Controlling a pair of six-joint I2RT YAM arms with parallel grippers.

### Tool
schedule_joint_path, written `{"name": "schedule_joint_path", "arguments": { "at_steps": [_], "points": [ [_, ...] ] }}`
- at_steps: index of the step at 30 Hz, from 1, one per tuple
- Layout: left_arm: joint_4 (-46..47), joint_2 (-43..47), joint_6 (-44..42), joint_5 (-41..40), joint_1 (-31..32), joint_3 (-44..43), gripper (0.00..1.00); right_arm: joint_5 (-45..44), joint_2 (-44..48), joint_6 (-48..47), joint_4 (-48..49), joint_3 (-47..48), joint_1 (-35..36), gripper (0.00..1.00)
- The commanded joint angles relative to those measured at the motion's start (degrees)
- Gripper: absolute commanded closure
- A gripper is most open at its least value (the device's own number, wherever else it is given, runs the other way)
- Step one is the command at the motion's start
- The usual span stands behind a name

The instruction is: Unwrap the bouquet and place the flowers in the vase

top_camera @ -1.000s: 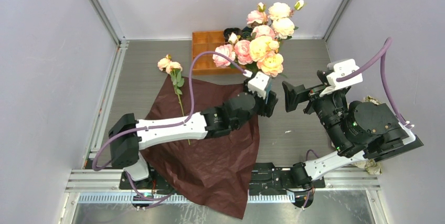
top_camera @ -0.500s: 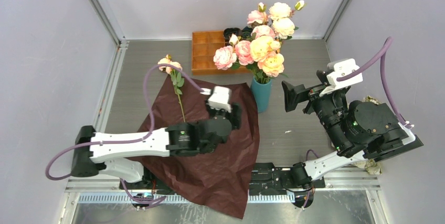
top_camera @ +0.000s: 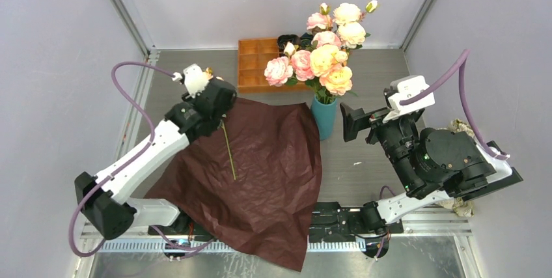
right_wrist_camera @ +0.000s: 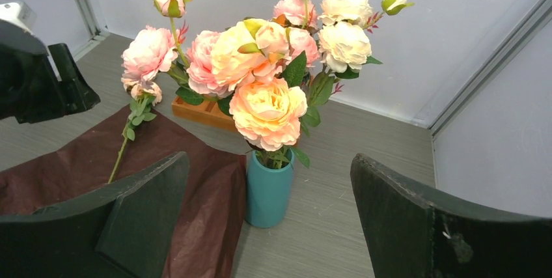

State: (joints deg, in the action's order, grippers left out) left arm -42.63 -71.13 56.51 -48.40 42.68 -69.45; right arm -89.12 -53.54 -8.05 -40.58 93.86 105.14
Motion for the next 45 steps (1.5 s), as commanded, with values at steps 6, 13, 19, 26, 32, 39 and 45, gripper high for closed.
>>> {"name": "schedule_joint_path", "arguments": {
  "at_steps": [6,13,19,26,32,39,45],
  "points": [
    [1.5,-19.4,-4.4,27.1,-19.7,-9.2,0.4,-18.9,1.1,-3.7,6.3,-1.1,0.1,0.0],
    [2.3,-34.3,-5.4,31.2,-23.5,-17.0,0.38,-18.9,3.0,-5.4,8.2,-2.7,0.1,0.0],
    [2.7,-39.1,-5.9,30.9,-25.0,-19.8,0.38,-18.9,4.0,-5.7,8.4,-3.4,0.1,0.0],
    [2.0,-43.6,-6.6,31.3,-27.5,-22.0,0.38,-18.9,4.2,-5.5,8.3,-3.4,0.1,0.0],
    [1.9,-48.7,-6.7,32.2,-28.6,-24.1,0.39,-18.9,4.0,-5.6,8.3,-3.5,0.1,0.01],
    [2.1,-52.2,-6.8,33.2,-28.8,-26.2,0.44,-18.9,3.9,-5.7,8.5,-3.6,0.1,0.0],
    [3.1,-52.5,-7.6,34.7,-28.9,-25.7,0.87,-18.9,3.9,-5.6,8.6,-3.8,0.1,0.01]
  ]
}}
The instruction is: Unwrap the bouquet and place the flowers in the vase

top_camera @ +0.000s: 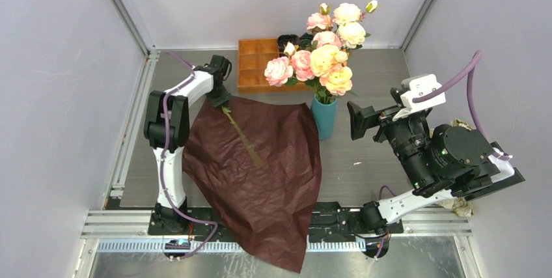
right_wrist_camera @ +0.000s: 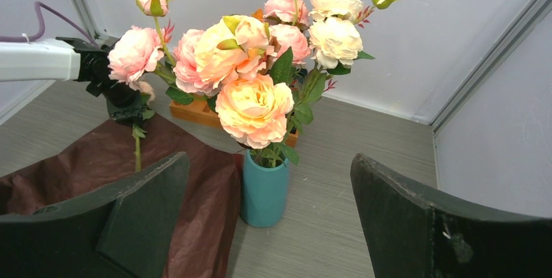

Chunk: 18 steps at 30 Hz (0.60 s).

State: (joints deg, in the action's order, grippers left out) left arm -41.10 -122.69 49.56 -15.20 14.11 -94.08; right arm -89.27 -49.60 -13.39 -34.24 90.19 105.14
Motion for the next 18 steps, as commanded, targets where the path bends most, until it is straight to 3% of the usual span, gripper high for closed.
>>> {"name": "schedule_joint_path", "arguments": {
  "at_steps": [1,4,7,13,18],
  "points": [
    [1.6,-0.9,-0.8,1.7,-0.4,-1.0,0.92,-18.7,0.0,-0.2,2.3,-0.2,0.1,0.0],
    [1.2,-0.1,-1.0,2.7,-0.5,-0.7,1.0,-18.7,0.0,-0.3,2.4,-0.2,0.1,0.01],
    [2.7,4.1,-1.0,4.6,-0.4,2.0,1.0,-18.8,-0.1,-0.3,2.5,-0.3,0.1,0.01],
    [4.0,20.7,-1.9,1.6,1.5,7.7,1.0,-18.7,-0.2,-0.1,2.8,-0.3,0.0,0.01],
    [5.9,38.6,-9.1,-9.0,12.9,6.3,1.0,-18.7,0.7,1.3,2.4,-0.7,0.1,0.01]
  ]
}}
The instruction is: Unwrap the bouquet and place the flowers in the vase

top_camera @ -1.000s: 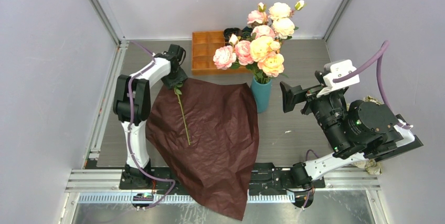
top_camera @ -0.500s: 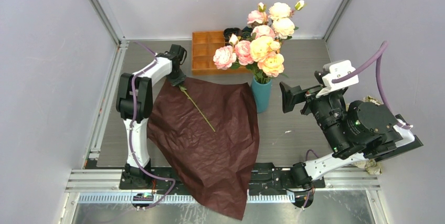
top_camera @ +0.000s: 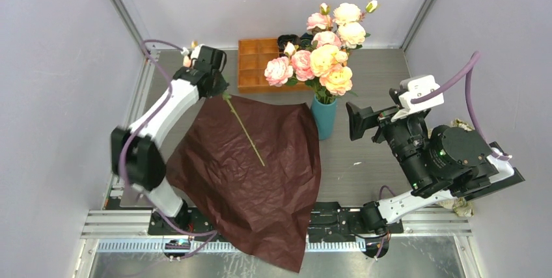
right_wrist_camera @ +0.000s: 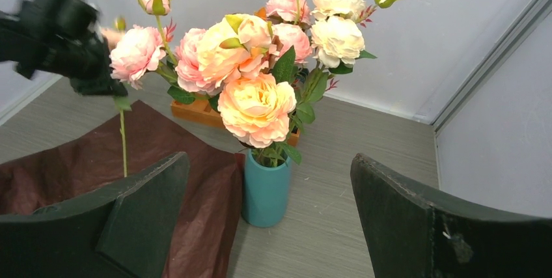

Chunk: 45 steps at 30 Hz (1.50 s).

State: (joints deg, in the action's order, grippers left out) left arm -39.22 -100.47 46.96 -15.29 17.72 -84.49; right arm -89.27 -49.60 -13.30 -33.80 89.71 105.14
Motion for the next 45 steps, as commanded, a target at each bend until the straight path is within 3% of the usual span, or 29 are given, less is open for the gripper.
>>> {"name": "schedule_joint_path", "arguments": {
  "at_steps": [1,5,9,14,18,22,31,38,45],
  "points": [
    [4.5,19.2,-9.1,-12.6,13.6,-4.5,1.0,-18.7,1.0,1.6,1.8,-0.3,0.1,0.01],
    [11.5,27.5,-19.4,-22.6,31.2,-6.9,1.0,-18.7,1.3,1.9,1.8,-0.3,0.1,0.01],
    [21.8,32.3,-28.8,-27.3,44.3,-4.0,1.0,-18.7,0.8,1.6,1.5,0.2,0.1,0.01],
    [41.2,32.4,-45.1,-26.6,57.2,0.5,1.0,-18.8,0.6,1.0,1.3,0.6,0.1,0.01],
    [50.3,27.6,-56.0,-20.9,63.3,-0.1,1.0,-18.8,1.4,0.7,1.4,0.3,0.1,0.01],
    [58.7,23.0,-60.2,-17.1,64.9,0.1,1.0,-18.8,2.3,0.6,1.4,0.4,0.0,0.0],
    [76.2,14.9,-70.5,-18.4,64.2,-2.3,1.0,-18.7,1.5,1.9,-2.5,2.3,0.1,0.01],
    [91.2,11.8,-70.3,-19.2,59.5,-0.2,1.0,-18.8,1.7,5.3,-6.4,3.0,0.1,0.01],
    [98.9,9.1,-69.0,-19.4,54.4,-0.5,1.0,-18.7,1.4,5.5,-7.7,3.6,0.1,0.01]
  ]
}}
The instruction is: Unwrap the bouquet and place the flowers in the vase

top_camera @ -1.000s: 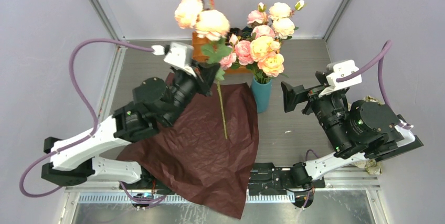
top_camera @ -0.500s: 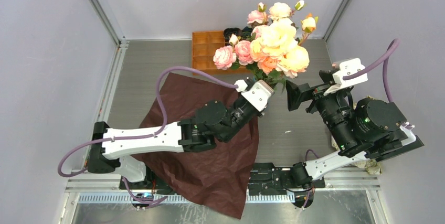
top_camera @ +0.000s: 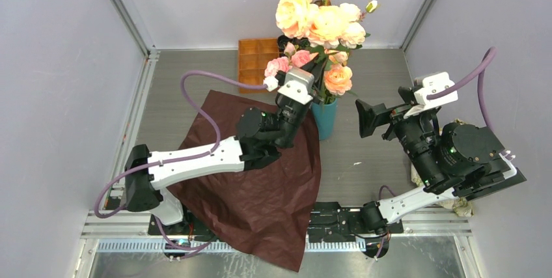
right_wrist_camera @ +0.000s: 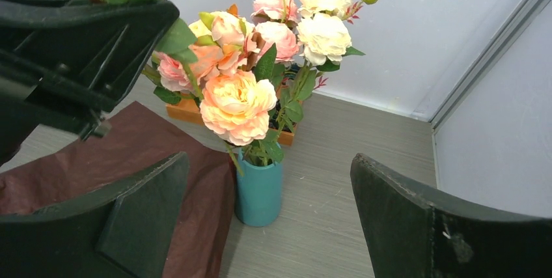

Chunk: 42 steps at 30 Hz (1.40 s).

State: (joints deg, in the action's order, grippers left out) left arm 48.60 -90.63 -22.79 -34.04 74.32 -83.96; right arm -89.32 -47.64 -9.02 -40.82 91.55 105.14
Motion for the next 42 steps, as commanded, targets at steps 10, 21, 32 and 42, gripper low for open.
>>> {"name": "schedule_joint_path", "arguments": {
  "at_steps": [10,21,32,42],
  "points": [
    [12.8,-1.4,4.4,0.1,-4.9,-0.8,1.0,-18.7,-0.4,2.7,-2.9,2.6,0.1,0.01],
    [12.8,-2.3,5.0,0.8,-5.1,-2.4,1.0,-18.6,-0.4,4.1,-4.2,2.2,0.1,0.01],
    [11.9,-3.8,4.6,1.7,-5.6,-4.3,0.99,-18.4,-0.4,4.1,-4.2,2.1,0.1,0.0],
    [10.5,-3.5,4.1,2.2,-5.5,-6.1,0.99,-17.9,-0.3,4.5,-4.2,1.8,0.1,0.01]
  ]
}}
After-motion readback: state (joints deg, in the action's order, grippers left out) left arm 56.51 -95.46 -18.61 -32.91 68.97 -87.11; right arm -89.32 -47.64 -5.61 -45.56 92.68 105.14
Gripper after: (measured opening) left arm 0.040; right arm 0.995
